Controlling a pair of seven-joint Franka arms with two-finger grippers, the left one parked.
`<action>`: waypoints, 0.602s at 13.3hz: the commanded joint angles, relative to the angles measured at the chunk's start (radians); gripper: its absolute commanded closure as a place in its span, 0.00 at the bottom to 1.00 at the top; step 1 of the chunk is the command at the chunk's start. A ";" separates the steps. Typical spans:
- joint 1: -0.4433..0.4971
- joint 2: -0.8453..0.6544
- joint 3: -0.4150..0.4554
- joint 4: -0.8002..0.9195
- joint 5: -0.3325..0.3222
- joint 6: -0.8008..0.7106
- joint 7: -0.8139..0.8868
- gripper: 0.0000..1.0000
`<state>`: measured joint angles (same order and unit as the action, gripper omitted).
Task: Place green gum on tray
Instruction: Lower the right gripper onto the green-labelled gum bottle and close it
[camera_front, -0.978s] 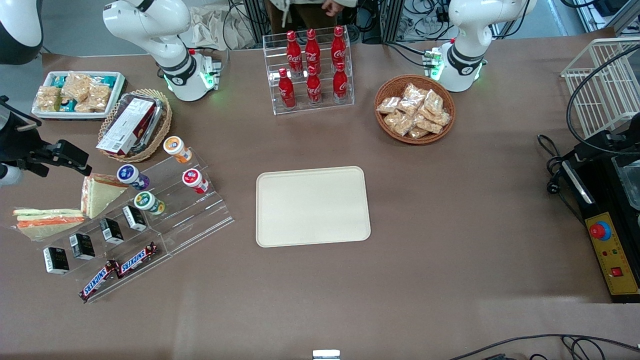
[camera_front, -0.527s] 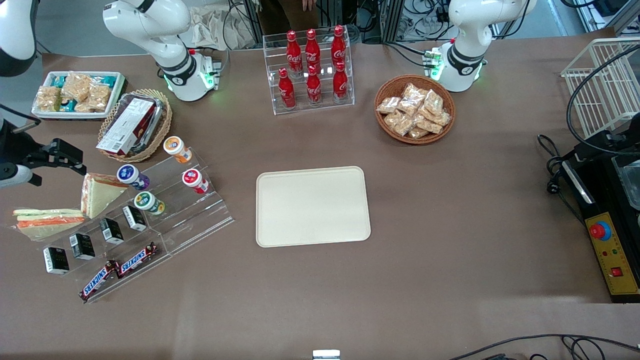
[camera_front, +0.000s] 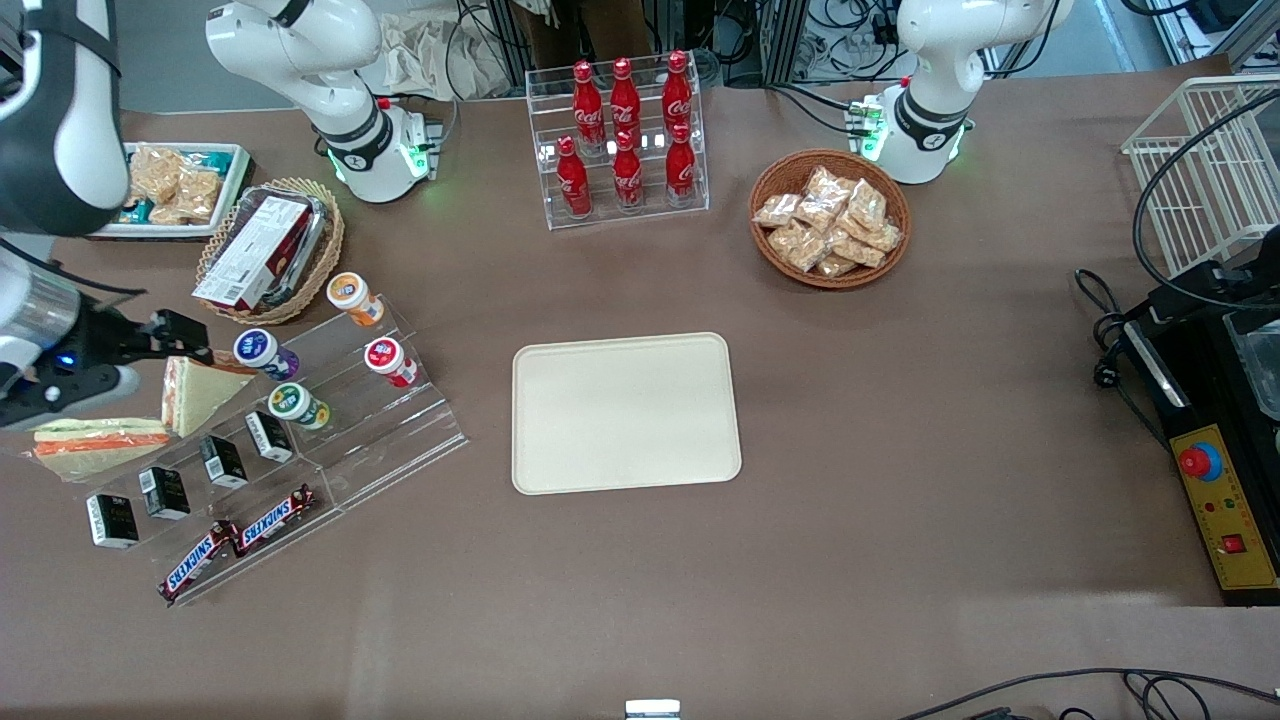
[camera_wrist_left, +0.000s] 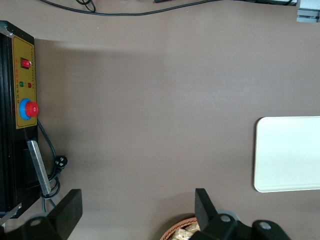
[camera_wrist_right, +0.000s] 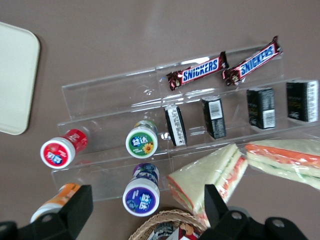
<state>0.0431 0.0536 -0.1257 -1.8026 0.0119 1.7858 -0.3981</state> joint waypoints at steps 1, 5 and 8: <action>0.004 -0.025 -0.005 -0.121 0.000 0.111 -0.016 0.01; 0.014 -0.018 -0.002 -0.247 0.000 0.272 -0.008 0.01; 0.015 0.026 0.001 -0.254 0.000 0.345 -0.007 0.01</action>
<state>0.0539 0.0642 -0.1230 -2.0452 0.0119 2.0820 -0.3990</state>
